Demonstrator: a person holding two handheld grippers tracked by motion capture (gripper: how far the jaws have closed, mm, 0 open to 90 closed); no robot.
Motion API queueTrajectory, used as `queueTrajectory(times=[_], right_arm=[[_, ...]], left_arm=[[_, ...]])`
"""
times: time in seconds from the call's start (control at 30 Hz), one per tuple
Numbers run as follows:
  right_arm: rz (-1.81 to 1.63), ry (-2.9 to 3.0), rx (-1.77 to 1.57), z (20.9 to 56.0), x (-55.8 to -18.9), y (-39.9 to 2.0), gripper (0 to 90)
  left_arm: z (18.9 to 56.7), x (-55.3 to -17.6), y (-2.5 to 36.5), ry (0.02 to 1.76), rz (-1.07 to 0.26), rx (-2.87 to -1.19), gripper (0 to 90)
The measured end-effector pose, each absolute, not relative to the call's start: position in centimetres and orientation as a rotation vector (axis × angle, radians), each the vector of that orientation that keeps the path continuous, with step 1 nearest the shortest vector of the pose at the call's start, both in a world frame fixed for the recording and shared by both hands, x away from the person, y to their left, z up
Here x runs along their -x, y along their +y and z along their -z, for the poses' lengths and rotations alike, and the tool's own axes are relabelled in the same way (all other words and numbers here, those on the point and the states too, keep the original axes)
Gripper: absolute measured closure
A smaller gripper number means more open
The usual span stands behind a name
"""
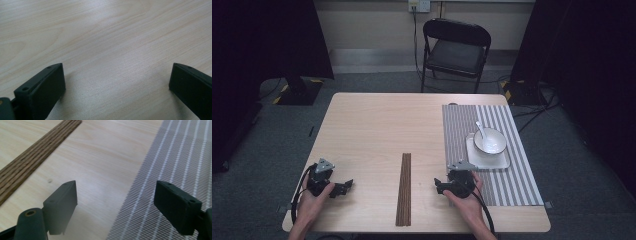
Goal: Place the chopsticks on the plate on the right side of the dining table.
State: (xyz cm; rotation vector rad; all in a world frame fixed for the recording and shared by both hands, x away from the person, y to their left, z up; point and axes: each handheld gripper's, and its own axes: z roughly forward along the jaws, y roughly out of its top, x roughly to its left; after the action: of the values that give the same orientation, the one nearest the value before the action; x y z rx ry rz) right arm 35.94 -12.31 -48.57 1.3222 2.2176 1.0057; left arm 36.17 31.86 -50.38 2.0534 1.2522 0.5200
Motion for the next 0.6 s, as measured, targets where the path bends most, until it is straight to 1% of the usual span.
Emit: queueTrajectory(times=[0.37, 0.4, 0.43, 0.47, 0.5, 0.53, 0.6], right_arm=[[-1.057, 2.312, -1.217, 47.8, -35.7, -8.8, 22.2], [-1.072, 2.329, -1.196, 47.6, -35.7, -8.1, 24.7], [-1.072, 2.329, -1.196, 47.6, -35.7, -8.1, 24.7], [-1.084, 2.348, -1.183, 47.5, -35.7, -7.3, 28.0], [-1.084, 2.348, -1.183, 47.5, -35.7, -7.3, 28.0], [-1.089, 2.359, -1.168, 47.5, -35.7, -7.0, 30.8], [-1.094, 2.375, -1.142, 47.6, -35.5, -6.4, 32.7]], left_arm=[[50.4, -36.2, 31.8, 1.252, -0.521, -2.054, 0.0], [50.4, -36.2, 31.9, 1.253, -0.521, -2.054, 0.0], [50.4, -36.2, 31.9, 1.253, -0.521, -2.054, 0.0], [50.4, -36.2, 31.8, 1.253, -0.521, -2.054, 0.0], [50.4, -36.2, 31.9, 1.252, -0.52, -2.054, 0.0], [50.4, -36.2, 31.9, 1.252, -0.52, -2.054, 0.0], [50.4, -36.2, 31.9, 1.252, -0.52, -2.054, 0.0]])
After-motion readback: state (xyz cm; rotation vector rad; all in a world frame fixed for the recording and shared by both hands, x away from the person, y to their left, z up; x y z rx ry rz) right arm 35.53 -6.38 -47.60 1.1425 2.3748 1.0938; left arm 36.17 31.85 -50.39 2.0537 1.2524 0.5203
